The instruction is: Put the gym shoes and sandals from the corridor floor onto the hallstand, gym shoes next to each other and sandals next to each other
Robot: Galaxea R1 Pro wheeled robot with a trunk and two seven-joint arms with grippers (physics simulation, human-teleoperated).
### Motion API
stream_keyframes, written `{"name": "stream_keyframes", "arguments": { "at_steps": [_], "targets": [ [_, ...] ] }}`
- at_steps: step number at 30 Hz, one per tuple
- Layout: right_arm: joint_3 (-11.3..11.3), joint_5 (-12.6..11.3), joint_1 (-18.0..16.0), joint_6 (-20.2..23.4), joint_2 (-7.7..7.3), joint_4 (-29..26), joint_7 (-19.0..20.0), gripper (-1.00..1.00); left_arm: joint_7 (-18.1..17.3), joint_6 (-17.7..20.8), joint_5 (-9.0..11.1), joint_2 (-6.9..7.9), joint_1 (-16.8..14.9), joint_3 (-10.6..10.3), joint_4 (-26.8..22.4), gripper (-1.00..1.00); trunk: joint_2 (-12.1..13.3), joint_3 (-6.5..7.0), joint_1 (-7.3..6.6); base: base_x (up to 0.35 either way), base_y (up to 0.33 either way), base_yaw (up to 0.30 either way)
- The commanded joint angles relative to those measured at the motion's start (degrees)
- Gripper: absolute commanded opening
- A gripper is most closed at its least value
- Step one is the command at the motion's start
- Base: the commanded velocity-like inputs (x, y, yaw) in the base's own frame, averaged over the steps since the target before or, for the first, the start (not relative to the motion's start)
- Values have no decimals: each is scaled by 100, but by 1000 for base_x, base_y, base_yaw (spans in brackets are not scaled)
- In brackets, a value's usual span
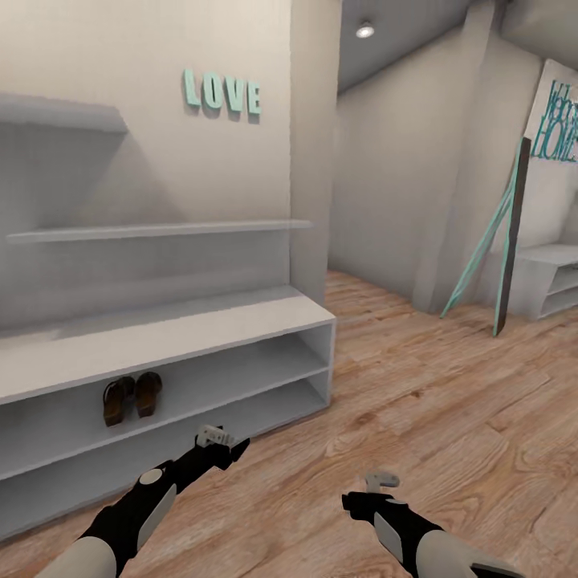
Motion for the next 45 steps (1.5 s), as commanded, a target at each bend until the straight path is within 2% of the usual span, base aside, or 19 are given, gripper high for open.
{"name": "stream_keyframes", "arguments": {
  "at_steps": [1, 23, 31, 45],
  "targets": [
    [-48, 60, -2, 23, 4, -7, -7, 100, 7, -27, 39, 9, -4, -38, 2, 100, -2, -5, -1, 0, -7, -298],
    [-48, 60, -2, 23, 4, -7, -7, 100, 9, -27, 39, 9, -4, -38, 2, 100, -2, -5, -1, 5, -1, -300],
    [-48, 60, -2, 23, 4, -7, -7, 100, 9, -27, 39, 9, -4, -38, 2, 100, -2, -5, -1, 225, -191, -298],
    [-48, 60, -2, 23, 4, -7, -7, 100, 10, -27, 39, 9, -4, -38, 2, 100, -2, -23, -1, 251, -222, -145]
  ]
}}
